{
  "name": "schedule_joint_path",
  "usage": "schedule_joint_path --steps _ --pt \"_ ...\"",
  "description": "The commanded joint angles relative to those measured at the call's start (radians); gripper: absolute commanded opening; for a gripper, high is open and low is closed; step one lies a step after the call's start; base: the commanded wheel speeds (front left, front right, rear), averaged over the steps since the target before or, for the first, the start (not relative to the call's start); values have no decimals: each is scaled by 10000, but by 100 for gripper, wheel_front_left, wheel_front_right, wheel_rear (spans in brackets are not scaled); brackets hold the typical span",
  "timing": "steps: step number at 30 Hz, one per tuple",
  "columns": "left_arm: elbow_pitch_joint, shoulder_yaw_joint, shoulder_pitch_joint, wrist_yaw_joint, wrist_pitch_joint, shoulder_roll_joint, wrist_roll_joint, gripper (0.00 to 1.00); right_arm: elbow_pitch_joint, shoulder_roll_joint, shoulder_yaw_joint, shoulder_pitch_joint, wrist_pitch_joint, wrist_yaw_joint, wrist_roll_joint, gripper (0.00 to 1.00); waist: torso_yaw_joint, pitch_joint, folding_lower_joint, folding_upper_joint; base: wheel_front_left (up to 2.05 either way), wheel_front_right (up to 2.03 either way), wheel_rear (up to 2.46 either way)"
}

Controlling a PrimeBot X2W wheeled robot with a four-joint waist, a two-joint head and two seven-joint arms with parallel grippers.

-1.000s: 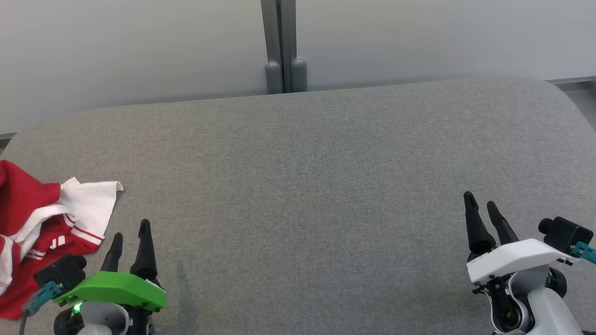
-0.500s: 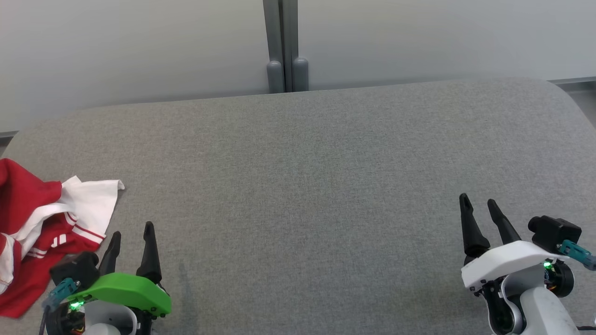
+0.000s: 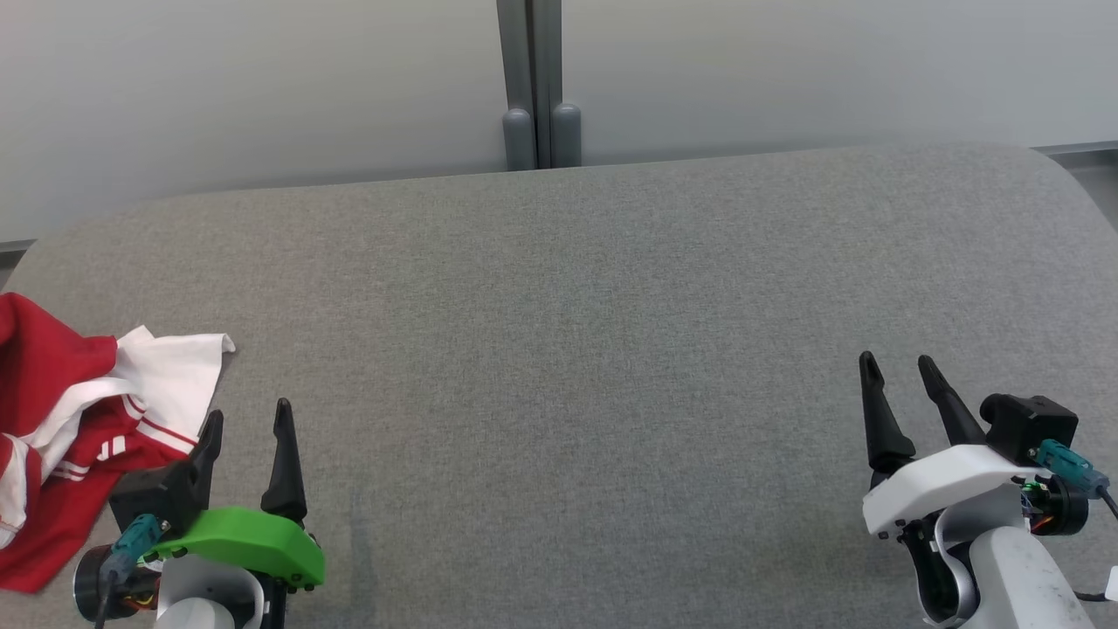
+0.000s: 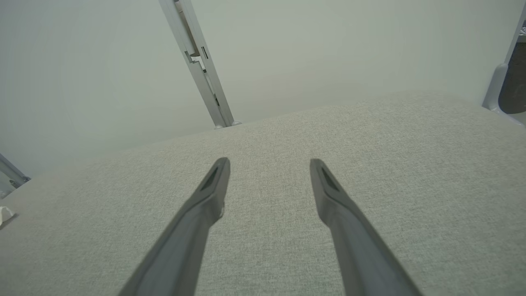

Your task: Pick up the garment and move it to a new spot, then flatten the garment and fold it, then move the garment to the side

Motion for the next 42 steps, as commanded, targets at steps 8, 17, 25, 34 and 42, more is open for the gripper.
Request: schedule_joint_path --steps 8,17,25,34,42 --pt "-28 189 -73 -107 -261 -64 756 100 -138 -53 -236 -7 -252 3 -927 100 22 -43 0 0 0 0 0" --pt "181 598 151 -500 -457 -449 1319 100 -108 -62 -200 248 -453 3 -1264 100 34 -145 0 0 0 0 0" --pt "376 977 356 -797 -615 -772 1961 100 -64 -68 -273 435 -615 3 -1815 100 133 -274 0 0 0 0 0" --pt "775 1464 328 -897 -793 -956 2726 100 91 -74 -131 483 -786 4 -2564 100 833 -155 0 0 0 0 0" --pt "1202 2048 356 -968 -930 -891 3310 100 277 -76 251 209 -925 -1 -2949 100 2575 79 0 0 0 0 0"
